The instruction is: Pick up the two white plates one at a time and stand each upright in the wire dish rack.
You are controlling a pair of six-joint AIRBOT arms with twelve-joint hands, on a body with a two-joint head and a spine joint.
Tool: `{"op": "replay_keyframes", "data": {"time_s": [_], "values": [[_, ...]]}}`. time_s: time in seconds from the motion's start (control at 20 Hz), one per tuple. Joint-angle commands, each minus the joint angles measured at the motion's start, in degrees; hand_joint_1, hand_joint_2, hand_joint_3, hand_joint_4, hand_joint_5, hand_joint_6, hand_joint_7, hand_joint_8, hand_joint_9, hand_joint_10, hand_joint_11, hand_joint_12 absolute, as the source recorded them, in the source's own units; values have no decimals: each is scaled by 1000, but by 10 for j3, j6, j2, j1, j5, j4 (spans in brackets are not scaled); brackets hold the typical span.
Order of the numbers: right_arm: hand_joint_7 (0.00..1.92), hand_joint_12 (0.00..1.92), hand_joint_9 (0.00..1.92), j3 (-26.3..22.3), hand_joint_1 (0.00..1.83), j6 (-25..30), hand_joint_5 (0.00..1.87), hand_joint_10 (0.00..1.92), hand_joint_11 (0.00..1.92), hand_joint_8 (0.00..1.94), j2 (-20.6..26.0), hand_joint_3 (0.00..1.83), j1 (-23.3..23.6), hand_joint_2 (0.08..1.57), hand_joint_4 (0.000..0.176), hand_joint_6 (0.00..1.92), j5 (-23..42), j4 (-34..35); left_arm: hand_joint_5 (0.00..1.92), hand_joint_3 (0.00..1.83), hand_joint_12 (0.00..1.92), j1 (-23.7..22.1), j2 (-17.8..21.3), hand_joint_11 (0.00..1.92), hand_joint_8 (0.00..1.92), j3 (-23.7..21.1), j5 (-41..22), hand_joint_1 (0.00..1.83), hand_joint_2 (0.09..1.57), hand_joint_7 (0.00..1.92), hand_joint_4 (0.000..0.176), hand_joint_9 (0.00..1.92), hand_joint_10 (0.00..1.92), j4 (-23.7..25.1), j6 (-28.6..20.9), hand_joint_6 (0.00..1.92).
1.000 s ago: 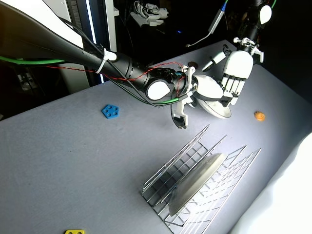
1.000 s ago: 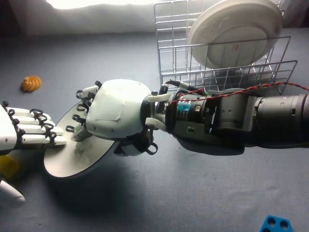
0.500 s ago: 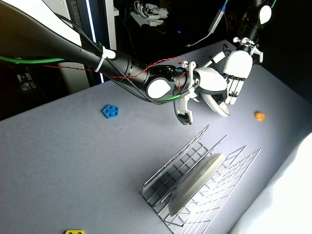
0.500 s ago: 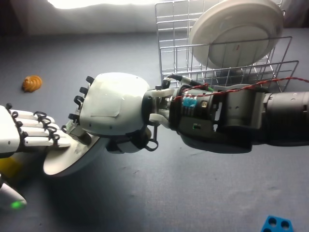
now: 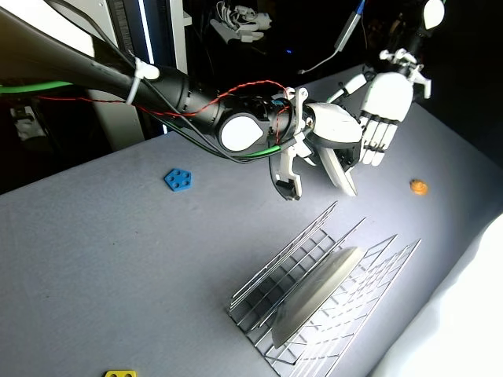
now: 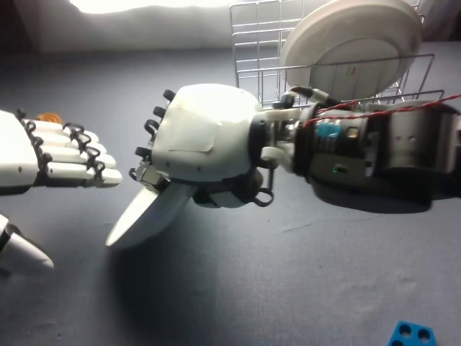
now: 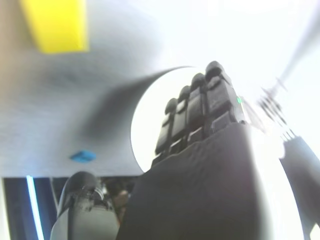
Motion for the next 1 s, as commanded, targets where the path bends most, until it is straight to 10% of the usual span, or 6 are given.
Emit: {"op": "replay_keyframes", "data": {"time_s": [0.0,0.7,0.95], "values": [[1010,986,1030,-7,1383,9,918,999,925,908,5,0,11,1091,0,1025,63,5,2,1,0,-10,10,0,0,-1,-23,0,996,0,0,0,0,-28,-3,1],[1014,987,994,-101,1381,131,909,1033,895,916,127,0,72,1098,0,1049,33,4,10,1,0,-58,37,0,0,-2,-38,0,999,0,0,0,0,-26,-20,3],[1039,972,1015,-105,1384,357,952,995,912,867,163,0,112,1085,0,995,23,-100,0,0,0,-59,41,0,0,-2,-39,0,997,0,0,0,0,-26,-20,0]]}}
